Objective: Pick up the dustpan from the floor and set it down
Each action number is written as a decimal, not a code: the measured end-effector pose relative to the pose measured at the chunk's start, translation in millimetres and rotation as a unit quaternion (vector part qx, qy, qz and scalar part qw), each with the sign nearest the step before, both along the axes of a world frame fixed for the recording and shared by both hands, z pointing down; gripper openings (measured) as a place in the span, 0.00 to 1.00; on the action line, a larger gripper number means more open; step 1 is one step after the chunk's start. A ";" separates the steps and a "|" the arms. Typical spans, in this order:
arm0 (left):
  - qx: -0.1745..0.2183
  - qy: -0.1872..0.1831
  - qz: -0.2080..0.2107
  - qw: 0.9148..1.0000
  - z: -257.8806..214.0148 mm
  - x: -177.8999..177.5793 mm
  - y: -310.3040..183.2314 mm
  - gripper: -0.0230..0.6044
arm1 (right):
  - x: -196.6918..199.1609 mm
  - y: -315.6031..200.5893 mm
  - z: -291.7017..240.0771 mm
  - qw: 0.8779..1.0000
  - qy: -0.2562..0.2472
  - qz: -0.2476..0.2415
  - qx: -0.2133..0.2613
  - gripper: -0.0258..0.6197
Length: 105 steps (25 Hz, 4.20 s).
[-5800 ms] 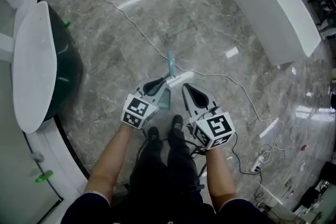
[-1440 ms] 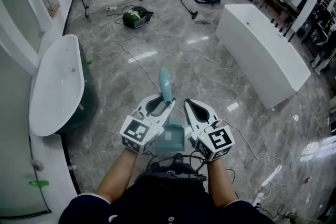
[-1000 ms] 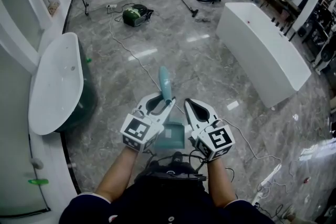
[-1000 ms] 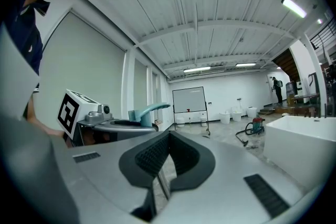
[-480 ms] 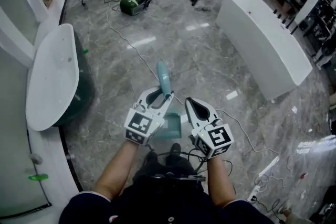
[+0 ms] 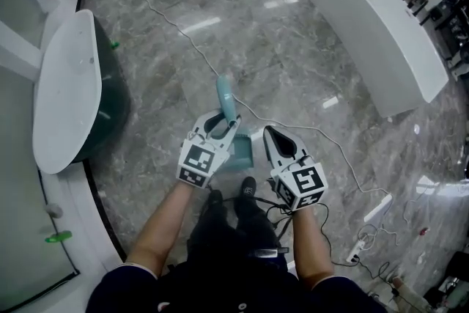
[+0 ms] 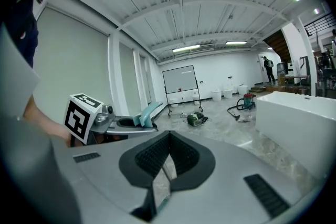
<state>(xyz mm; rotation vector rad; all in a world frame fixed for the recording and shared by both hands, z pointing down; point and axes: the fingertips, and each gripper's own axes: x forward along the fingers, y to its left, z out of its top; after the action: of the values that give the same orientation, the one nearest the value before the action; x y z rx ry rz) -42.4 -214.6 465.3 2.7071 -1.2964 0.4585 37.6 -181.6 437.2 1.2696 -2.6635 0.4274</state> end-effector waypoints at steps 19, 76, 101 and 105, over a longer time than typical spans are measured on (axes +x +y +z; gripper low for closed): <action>-0.063 -0.066 0.022 0.996 184.5 25.3 -63.9 0.20 | 21.1 -48.9 136.3 0.996 -0.014 0.023 -0.082 0.05; -0.243 0.026 0.018 0.970 241.7 42.8 16.8 0.20 | 46.9 -53.9 178.1 0.989 -0.009 0.054 -0.135 0.05; -0.054 0.104 0.068 0.991 -58.9 12.8 64.4 0.06 | -28.4 21.4 -48.4 0.998 -0.042 0.018 0.034 0.05; -0.036 0.106 0.069 0.991 -81.4 6.9 66.0 0.06 | -39.3 23.7 -73.4 0.997 -0.049 0.013 0.057 0.05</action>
<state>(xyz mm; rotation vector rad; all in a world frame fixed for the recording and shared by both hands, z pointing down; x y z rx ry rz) -35.5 -148.6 383.9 2.7071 -1.0245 0.2153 -1.7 -157.8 363.9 1.3502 -2.7922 0.3561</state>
